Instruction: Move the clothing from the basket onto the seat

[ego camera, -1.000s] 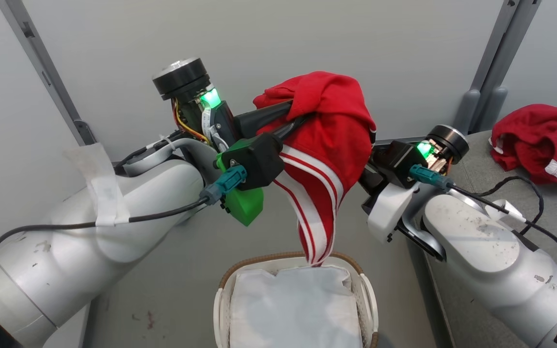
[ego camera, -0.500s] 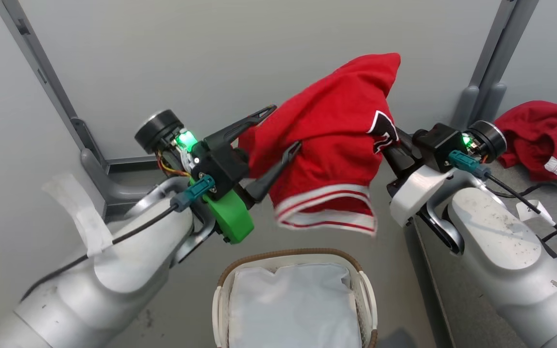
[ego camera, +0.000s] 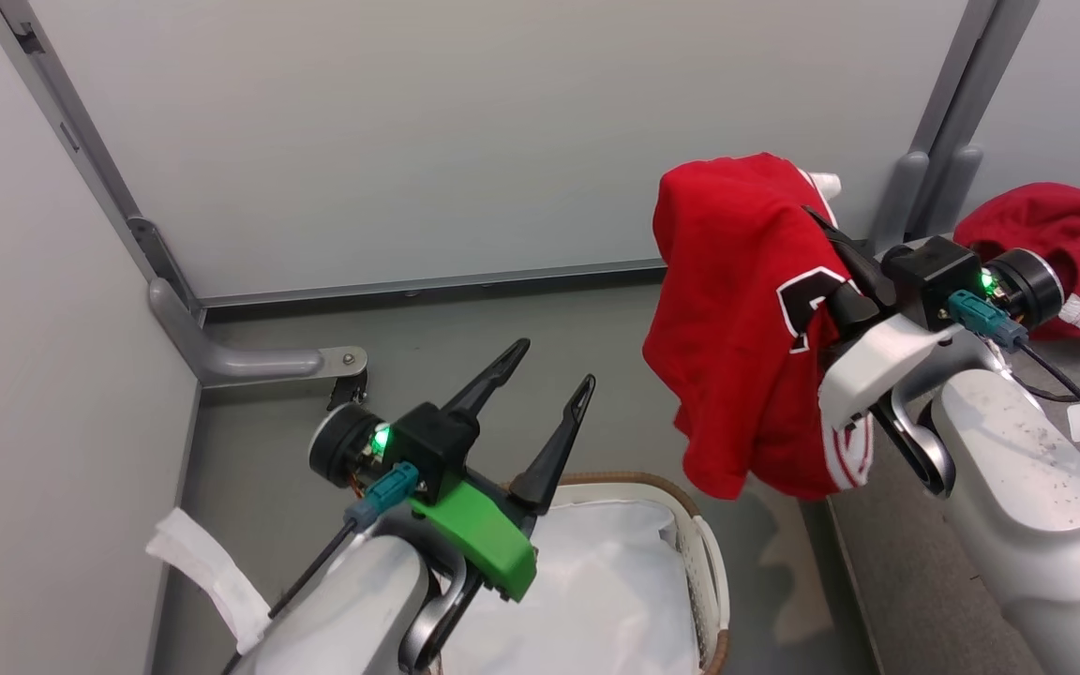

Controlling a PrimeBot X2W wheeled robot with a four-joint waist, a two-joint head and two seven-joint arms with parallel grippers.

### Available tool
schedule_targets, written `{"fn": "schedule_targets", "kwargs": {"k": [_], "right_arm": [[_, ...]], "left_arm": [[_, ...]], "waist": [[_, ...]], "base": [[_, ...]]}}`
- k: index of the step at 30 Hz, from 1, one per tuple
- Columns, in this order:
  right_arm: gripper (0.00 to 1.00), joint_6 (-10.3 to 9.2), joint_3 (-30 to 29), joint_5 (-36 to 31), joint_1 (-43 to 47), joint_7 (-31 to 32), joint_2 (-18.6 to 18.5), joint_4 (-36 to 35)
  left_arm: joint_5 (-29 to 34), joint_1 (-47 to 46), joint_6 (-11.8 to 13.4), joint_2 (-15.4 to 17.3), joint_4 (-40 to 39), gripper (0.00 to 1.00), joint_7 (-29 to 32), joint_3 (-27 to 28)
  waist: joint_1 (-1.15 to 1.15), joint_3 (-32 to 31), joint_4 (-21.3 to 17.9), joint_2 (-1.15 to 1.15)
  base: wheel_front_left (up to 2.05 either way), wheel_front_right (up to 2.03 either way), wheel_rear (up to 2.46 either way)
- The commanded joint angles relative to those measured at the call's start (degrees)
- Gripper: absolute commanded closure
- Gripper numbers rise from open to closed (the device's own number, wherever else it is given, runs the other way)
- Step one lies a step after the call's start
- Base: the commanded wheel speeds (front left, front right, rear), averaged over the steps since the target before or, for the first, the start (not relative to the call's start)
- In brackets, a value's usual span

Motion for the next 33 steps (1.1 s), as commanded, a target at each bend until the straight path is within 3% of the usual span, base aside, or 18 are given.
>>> {"fn": "schedule_targets", "kwargs": {"k": [1,8,15,33], "right_arm": [[1.0,-0.08,-0.78,-0.54,1.05,-0.13,-0.41,-0.09],[1.0,-0.08,-4.33,-1.3,3.04,-0.12,-0.96,-0.57],[1.0,-0.08,-6.97,-1.9,4.41,-0.13,-1.08,-0.9],[1.0,-0.08,-8.89,-2.95,2.27,-0.13,-0.17,-2.94]], "left_arm": [[0.98,2.14,-0.18,-0.77,0.22,0.0,0.04,1.23],[4.53,8.39,-1.05,-3.68,0.48,0.0,0.04,6.6],[7.38,9.93,-1.44,-4.89,0.57,0.0,0.04,8.59],[9.91,5.64,-1.53,-4.99,0.0,0.0,0.04,4.97]], "waist": [[0.0,0.12,-0.08,0.0],[0.0,0.58,-0.39,0.0],[0.0,0.98,-2.31,0.0],[0.0,9.97,-18.94,0.0]], "base": [[0.0,0.0,0.0],[0.0,0.0,0.0],[0.0,0.0,0.0],[0.0,0.0,0.0]]}}
